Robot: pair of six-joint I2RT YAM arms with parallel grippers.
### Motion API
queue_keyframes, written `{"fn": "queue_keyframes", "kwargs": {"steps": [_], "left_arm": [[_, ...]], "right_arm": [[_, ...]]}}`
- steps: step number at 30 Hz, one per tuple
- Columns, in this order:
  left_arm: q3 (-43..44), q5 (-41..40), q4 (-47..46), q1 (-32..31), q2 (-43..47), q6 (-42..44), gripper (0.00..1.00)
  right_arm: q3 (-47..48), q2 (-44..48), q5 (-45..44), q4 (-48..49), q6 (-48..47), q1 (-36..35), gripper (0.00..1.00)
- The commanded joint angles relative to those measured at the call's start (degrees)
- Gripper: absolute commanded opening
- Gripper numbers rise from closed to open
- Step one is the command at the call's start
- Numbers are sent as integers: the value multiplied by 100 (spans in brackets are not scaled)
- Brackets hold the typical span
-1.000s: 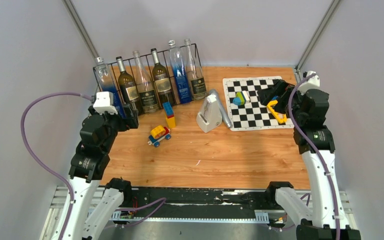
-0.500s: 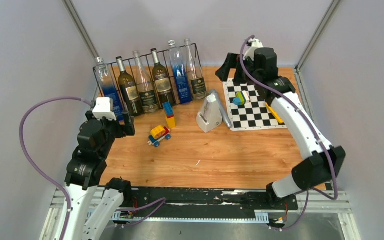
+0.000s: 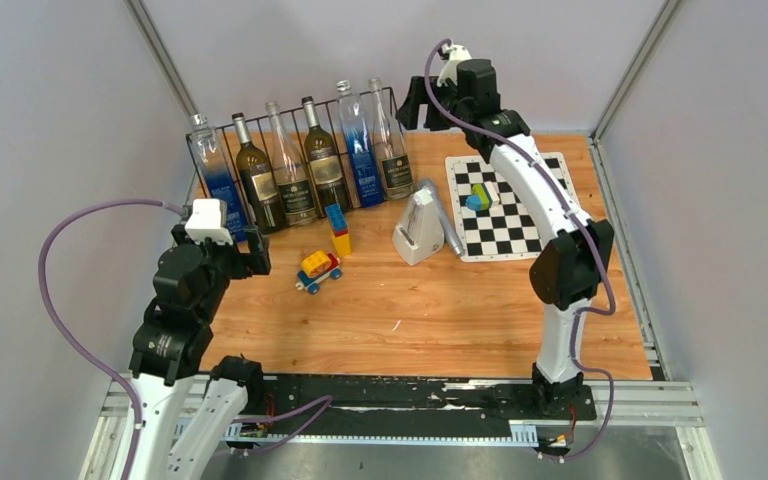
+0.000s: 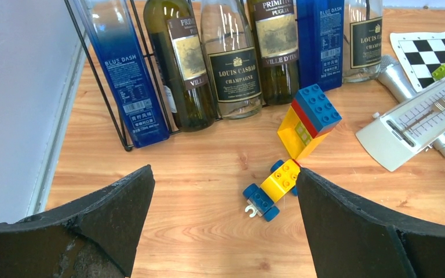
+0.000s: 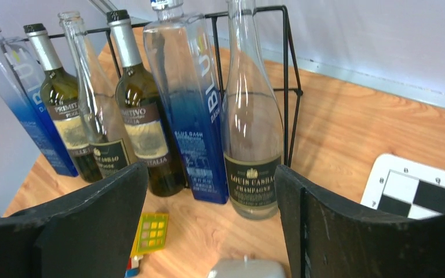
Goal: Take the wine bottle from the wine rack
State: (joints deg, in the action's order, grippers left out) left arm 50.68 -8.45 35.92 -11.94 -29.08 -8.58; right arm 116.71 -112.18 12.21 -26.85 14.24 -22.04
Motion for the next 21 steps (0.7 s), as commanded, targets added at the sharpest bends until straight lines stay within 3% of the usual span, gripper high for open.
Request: {"fn": "queue_keyframes", "kwargs": {"steps": [1,21], "left_arm": [[-58,130,-208,-12,49,91,100],[-144,241,-325,-10,254,98,100]], "right_arm": [[690,-591,115,479,-217,-60,79],[1899,-2636,-124,2460,-439,-383,71]]}}
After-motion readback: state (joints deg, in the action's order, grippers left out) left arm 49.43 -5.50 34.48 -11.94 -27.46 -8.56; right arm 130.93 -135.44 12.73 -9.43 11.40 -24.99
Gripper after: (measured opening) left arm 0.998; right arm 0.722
